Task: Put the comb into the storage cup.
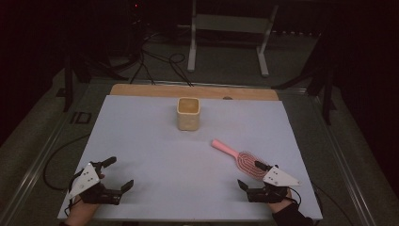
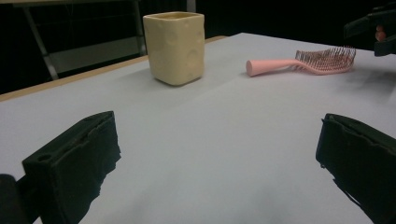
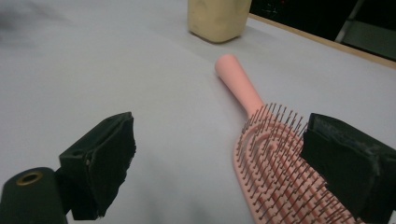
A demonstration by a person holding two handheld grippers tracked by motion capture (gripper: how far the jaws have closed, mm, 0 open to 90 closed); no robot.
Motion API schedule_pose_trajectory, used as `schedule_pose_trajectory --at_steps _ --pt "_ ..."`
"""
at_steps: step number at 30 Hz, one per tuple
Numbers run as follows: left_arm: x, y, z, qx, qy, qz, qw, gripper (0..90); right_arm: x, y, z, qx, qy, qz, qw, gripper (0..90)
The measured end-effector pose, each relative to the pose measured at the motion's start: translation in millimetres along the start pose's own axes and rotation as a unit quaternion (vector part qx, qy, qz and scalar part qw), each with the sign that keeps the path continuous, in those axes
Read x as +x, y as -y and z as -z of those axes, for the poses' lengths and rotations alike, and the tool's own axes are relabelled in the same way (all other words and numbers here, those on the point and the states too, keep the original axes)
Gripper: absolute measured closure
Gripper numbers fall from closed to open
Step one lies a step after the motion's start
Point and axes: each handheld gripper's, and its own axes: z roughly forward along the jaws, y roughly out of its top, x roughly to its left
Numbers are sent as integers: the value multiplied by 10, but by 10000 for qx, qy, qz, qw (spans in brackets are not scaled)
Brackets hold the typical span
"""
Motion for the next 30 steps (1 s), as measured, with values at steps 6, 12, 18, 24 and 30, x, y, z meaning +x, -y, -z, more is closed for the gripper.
schedule_pose_trajectory --at_steps 6,12,18,24,30 --pt "3 -2 8 -38 -3 17 10000 0 -8 -1 27 -28 -44 -63 10000 94" --pt "4 -3 20 -74 24 54 10000 0 33 -16 12 27 -144 1 9999 94" --pt "9 1 18 -73 55 83 9999 0 65 -63 20 37 -146 56 9999 94" --pt "9 -3 21 -81 60 99 9999 0 83 -168 56 4 -70 45 10000 94" --pt "3 0 11 -43 101 86 9999 0 70 -357 122 -54 2 72 10000 94"
